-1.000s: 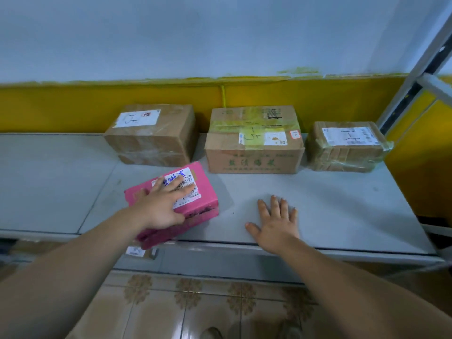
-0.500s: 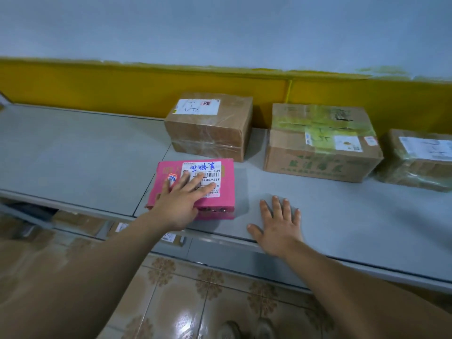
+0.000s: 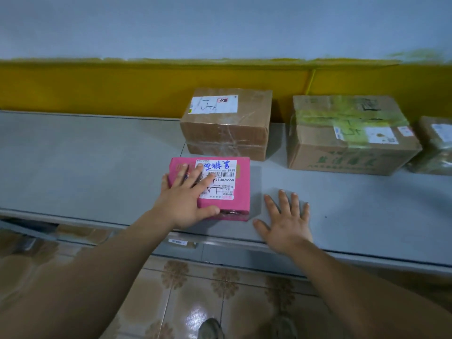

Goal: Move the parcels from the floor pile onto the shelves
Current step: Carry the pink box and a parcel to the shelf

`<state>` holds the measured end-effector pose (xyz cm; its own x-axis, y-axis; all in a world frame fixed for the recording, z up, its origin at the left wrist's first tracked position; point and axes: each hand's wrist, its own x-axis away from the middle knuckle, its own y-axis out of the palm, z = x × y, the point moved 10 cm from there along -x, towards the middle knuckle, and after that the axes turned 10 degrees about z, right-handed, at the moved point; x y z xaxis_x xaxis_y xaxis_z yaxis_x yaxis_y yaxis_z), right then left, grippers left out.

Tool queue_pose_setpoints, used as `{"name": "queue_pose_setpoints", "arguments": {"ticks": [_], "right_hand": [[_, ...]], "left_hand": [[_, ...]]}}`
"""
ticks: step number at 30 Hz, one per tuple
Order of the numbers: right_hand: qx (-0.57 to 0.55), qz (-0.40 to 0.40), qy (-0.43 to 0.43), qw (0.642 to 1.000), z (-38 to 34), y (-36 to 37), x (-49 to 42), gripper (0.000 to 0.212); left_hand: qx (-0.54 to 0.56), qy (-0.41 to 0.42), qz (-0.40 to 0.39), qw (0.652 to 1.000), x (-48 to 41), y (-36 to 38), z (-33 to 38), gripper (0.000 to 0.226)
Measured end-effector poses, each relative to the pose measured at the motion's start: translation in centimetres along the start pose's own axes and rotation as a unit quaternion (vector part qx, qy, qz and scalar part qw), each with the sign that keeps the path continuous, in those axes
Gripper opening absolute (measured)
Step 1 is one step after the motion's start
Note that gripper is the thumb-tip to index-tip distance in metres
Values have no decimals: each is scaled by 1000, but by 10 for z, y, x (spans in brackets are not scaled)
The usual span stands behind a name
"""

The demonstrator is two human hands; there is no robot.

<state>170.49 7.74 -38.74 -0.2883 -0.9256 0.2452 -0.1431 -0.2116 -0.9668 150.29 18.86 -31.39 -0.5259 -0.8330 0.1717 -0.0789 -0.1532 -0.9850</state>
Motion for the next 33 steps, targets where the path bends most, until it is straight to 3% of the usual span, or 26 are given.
{"name": "queue_pose_setpoints", "arguments": {"ticks": [5, 11, 27, 33], "right_hand": [[-15, 33, 18, 999, 1, -5, 1, 78], [-28, 60, 34, 997, 3, -8, 3, 78], [-28, 61, 22, 998, 5, -3, -2, 78], [-45, 24, 12, 999, 10, -12, -3, 77]], "left_hand": [[2, 23, 12, 1000, -5, 0, -4, 95], [18, 20, -7, 1000, -9, -2, -2, 97], [14, 60, 42, 997, 1, -9, -5, 85], [61, 23, 41, 997, 15, -33, -12, 85]]}}
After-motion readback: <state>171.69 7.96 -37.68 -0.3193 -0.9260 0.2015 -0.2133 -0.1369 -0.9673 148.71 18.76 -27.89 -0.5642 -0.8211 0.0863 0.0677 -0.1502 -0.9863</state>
